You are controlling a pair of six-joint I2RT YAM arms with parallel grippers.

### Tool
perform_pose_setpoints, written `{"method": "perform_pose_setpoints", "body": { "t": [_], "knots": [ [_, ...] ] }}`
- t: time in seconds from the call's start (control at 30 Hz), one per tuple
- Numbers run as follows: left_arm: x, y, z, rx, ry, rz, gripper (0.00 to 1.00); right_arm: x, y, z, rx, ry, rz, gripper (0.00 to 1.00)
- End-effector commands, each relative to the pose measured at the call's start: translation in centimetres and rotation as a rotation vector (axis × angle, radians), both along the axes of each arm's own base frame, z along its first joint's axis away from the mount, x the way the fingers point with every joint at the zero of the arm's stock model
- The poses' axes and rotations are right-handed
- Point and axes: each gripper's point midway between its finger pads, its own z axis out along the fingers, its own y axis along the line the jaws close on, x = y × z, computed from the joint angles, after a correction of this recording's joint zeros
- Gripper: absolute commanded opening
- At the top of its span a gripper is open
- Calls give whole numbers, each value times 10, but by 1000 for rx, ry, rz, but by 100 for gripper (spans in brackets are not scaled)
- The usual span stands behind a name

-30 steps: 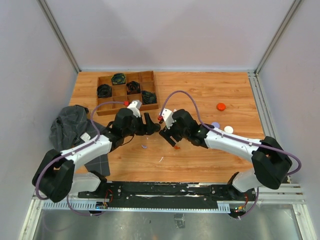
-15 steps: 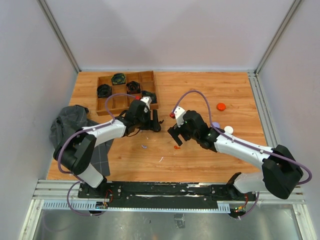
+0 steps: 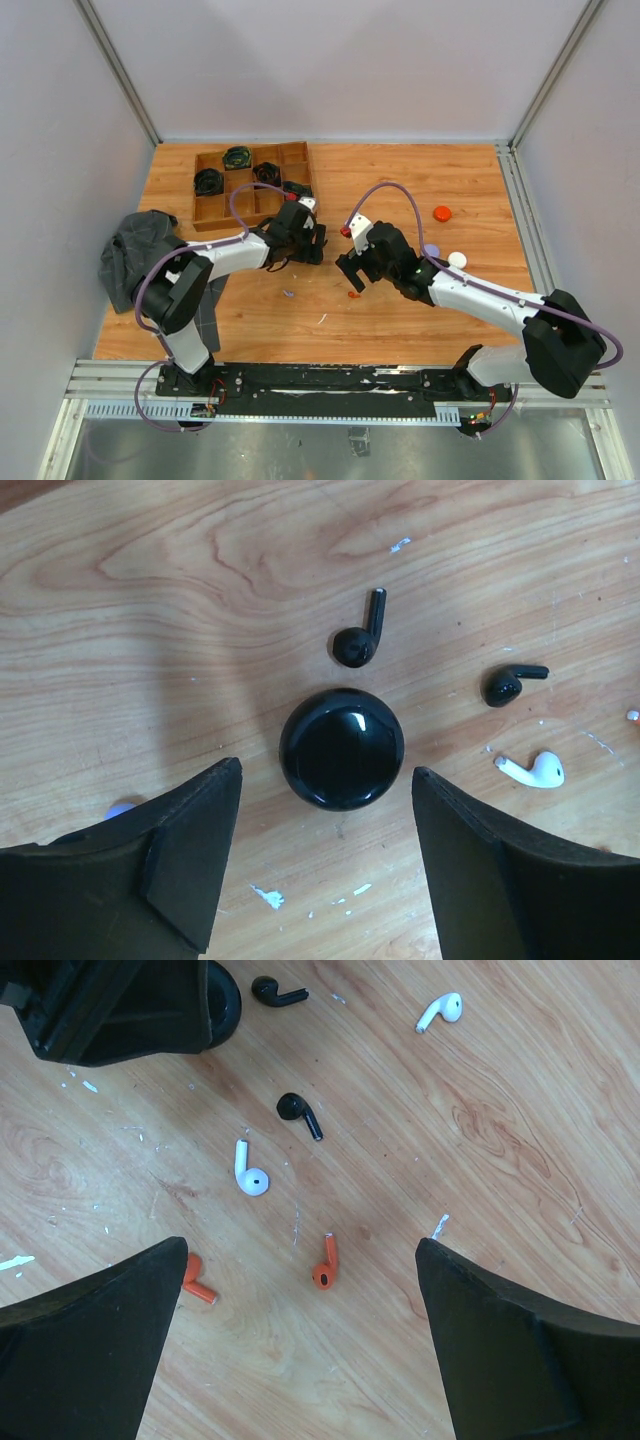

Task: Insert the wireless bluetooth earbuds into the charging case
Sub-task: Pick up the charging case at the center of the board.

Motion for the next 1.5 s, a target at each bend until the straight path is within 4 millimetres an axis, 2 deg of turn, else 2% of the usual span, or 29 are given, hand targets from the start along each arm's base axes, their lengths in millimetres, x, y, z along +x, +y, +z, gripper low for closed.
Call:
{"method": "perform_pose_setpoints", "body": {
  "t": [0.0,0.3,0.47,0.7,0.9,1.17,1.33,1.47],
  "knots": [
    [8,-1,2,78,-47,-7,74,10,-12,0,12,-11,-55,99],
    [14,-11,3,121,-78,-125,73,9,-10,-2,13,1,-43,99],
    [10,-18,-5,111,-51,-170,72,9,-11,-3,11,2,-43,98],
    [7,-17,-14,121,-23,-175,64,8,-11,-1,18,1,-42,98],
    [3,-16,-12,98,-20,-158,47,5,-10,4,39,-5,-35,99],
    [-12,-22,22,-60,-36,-197,41,-8,4,27,106,-27,94,100],
    [-28,-27,62,-212,-26,-283,41,-21,15,60,182,-100,218,99],
    [-48,-30,96,-281,-29,-363,41,-40,30,91,260,-155,372,98]
  ]
}}
